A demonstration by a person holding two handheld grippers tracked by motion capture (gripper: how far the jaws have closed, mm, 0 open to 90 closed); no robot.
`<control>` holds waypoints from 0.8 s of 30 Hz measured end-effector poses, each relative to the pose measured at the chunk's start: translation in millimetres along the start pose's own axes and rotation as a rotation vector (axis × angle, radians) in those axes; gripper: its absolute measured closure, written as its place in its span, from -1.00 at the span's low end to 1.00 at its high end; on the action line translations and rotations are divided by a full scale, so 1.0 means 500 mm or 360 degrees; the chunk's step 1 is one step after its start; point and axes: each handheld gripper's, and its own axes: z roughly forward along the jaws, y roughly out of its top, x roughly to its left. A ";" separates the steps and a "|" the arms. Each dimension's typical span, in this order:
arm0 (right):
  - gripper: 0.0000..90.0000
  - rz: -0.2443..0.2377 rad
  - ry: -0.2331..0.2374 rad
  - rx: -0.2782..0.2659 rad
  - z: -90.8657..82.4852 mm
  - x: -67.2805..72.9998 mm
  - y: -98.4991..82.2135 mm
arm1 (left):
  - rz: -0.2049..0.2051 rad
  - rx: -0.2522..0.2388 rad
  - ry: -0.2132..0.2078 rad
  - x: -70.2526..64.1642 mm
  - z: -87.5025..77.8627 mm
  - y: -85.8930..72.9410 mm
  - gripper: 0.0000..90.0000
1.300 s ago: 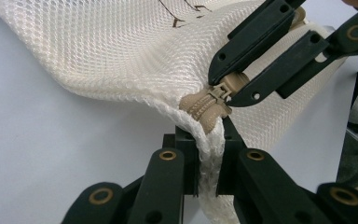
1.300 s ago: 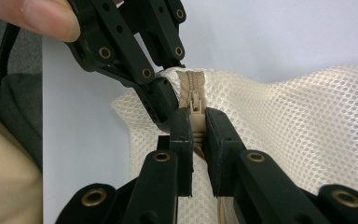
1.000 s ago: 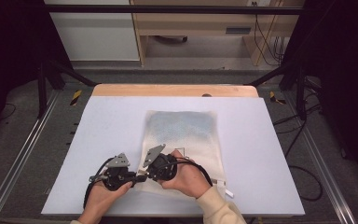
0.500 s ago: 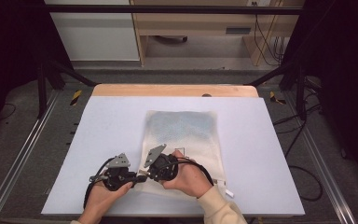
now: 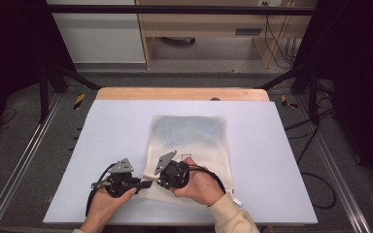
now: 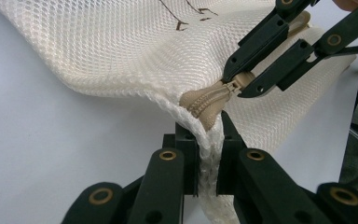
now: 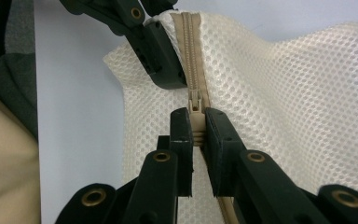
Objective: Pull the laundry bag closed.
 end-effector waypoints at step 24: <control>0.83 0.0013 0.0002 -0.0031 -0.004 -0.004 -0.007 | 0.0009 0.0001 -0.0001 -0.005 0.005 -0.001 0.84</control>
